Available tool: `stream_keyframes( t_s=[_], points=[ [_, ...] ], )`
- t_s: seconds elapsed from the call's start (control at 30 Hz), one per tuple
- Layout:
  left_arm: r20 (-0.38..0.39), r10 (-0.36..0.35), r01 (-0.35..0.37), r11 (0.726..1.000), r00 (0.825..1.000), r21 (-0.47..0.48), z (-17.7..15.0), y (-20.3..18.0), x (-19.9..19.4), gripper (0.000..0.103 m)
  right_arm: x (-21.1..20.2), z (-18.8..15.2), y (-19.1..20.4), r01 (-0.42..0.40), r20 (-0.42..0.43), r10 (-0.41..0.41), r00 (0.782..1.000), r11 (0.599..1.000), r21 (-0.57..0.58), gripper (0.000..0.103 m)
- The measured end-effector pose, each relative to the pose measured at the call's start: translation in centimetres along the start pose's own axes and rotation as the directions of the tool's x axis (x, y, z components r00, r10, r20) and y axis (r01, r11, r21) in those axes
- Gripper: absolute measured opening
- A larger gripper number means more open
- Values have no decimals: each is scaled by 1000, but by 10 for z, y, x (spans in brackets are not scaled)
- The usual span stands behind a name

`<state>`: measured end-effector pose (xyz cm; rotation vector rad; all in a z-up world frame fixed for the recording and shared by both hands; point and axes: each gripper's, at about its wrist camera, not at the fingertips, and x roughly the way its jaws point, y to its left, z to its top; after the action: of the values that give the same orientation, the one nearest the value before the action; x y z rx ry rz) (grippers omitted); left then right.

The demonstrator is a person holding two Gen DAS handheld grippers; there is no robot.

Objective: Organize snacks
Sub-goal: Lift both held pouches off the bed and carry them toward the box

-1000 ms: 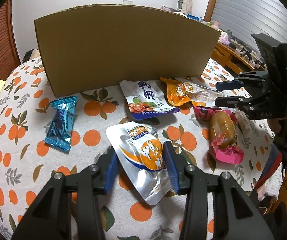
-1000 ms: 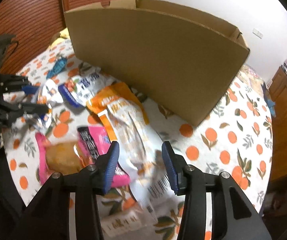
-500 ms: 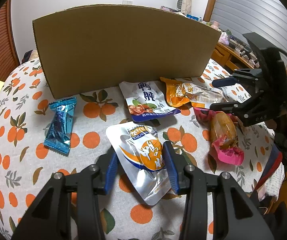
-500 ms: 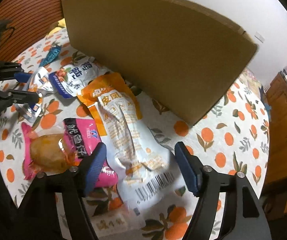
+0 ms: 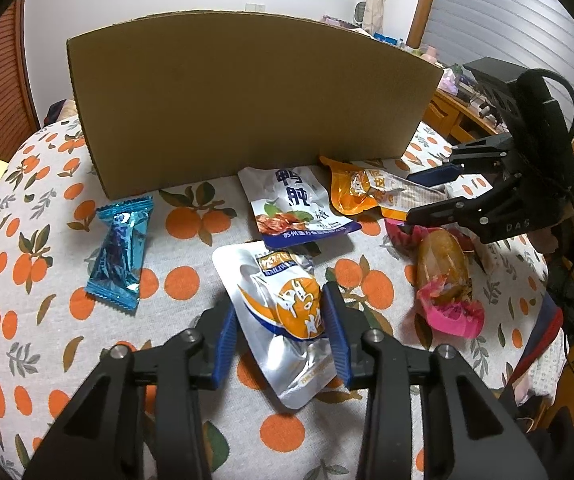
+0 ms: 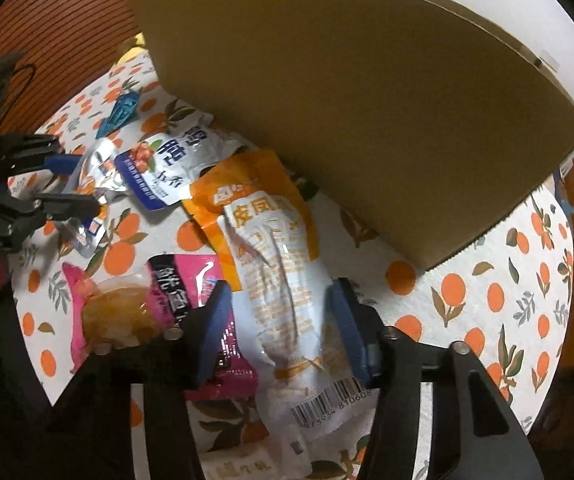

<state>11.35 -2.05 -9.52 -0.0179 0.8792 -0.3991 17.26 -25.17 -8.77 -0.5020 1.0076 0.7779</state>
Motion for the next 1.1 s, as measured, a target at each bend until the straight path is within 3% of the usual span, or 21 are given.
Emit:
stream_keyframes(
  t_s=[0.17, 0.37, 0.57, 0.7, 0.93, 1.1],
  points=[
    [7, -11, 11, 1000, 1000, -13, 0, 1, 0, 35, -2, 2, 6, 48, 11, -48, 999, 999, 11, 29],
    [8, -19, 19, 1000, 1000, -19, 1, 2, 0, 35, -5, 5, 9, 79, 33, -79, 996, 997, 1, 26],
    [10, -25, 25, 1000, 1000, -17, -1, 3, 0, 36, 7, 17, 19, 76, 27, -76, 997, 997, -22, 49],
    [10, -25, 25, 1000, 1000, -16, 0, 3, 0, 36, 16, 32, 24, 87, 23, -87, 996, 996, -27, 51],
    [10, -26, 26, 1000, 1000, -15, -1, 3, 0, 36, 25, 44, 27, 73, 26, -72, 997, 996, -45, 65],
    [11, -29, 29, 999, 1000, -16, 0, 3, 1, 36, 28, 48, 39, 31, 24, -30, 999, 997, -75, 65]
  ],
)
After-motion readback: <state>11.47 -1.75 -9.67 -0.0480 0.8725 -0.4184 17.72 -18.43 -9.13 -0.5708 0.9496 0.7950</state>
